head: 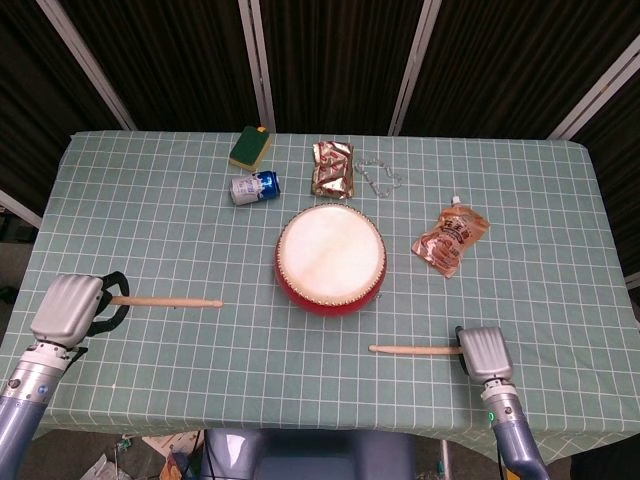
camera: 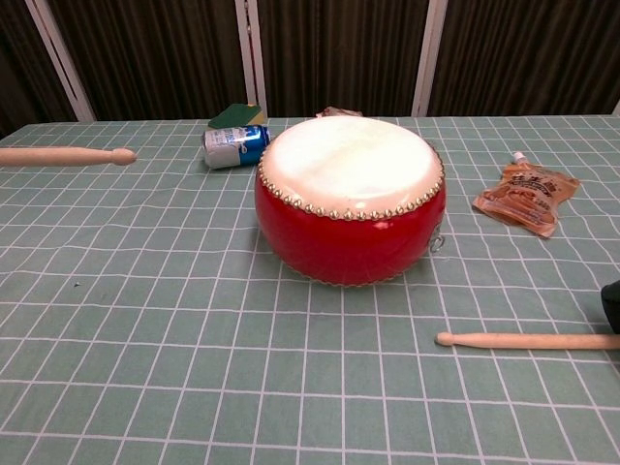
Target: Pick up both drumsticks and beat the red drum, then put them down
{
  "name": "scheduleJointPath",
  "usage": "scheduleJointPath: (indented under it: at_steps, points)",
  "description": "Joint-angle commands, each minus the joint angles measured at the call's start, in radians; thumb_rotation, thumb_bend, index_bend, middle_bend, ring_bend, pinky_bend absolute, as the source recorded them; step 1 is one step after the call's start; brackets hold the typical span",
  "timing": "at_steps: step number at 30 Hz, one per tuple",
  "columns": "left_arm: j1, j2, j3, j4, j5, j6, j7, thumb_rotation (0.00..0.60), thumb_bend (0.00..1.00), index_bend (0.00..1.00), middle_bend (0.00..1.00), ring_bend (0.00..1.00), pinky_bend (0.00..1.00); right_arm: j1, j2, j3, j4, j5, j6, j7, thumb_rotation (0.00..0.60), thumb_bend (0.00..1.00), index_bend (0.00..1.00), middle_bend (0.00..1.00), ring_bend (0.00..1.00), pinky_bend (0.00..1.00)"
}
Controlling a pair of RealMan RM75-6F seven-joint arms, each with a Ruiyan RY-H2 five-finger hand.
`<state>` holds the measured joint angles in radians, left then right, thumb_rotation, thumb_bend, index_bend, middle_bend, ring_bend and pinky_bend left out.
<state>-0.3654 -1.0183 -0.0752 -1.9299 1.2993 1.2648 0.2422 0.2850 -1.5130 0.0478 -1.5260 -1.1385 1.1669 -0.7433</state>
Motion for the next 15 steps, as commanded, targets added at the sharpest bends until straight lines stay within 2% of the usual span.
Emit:
scheduleJointPath:
  at_steps: [1, 6, 10, 15]
  points:
    - [0.001, 0.0, -0.001, 0.0, 0.001, 0.0, 0.0, 0.6, 0.51, 0.77, 1.0, 1.0, 1.0, 0.001, 0.001, -0.002, -0.004, 0.009, -0.002, -0.006, 0.6, 0.49, 0.6, 1.0, 1.0, 1.0]
    - [0.002, 0.0, -0.004, 0.002, -0.002, -0.001, -0.002, 0.6, 0.51, 0.77, 1.0, 1.0, 1.0, 0.003, 0.009, -0.002, -0.023, 0.016, 0.001, 0.0, 0.6, 0.51, 0.75, 1.0, 1.0, 1.0]
    - [0.003, 0.002, -0.008, 0.003, -0.002, 0.002, -0.006, 0.6, 0.51, 0.77, 1.0, 1.0, 1.0, 0.005, 0.031, 0.005, -0.068, -0.006, 0.021, 0.021, 0.6, 0.57, 0.87, 1.0, 1.0, 1.0]
    - [0.004, 0.004, -0.01, 0.002, -0.001, 0.002, -0.009, 0.6, 0.51, 0.77, 1.0, 1.0, 1.0, 0.003, 0.097, 0.029, -0.175, -0.058, 0.068, 0.073, 0.6, 0.62, 0.91, 1.0, 1.0, 1.0]
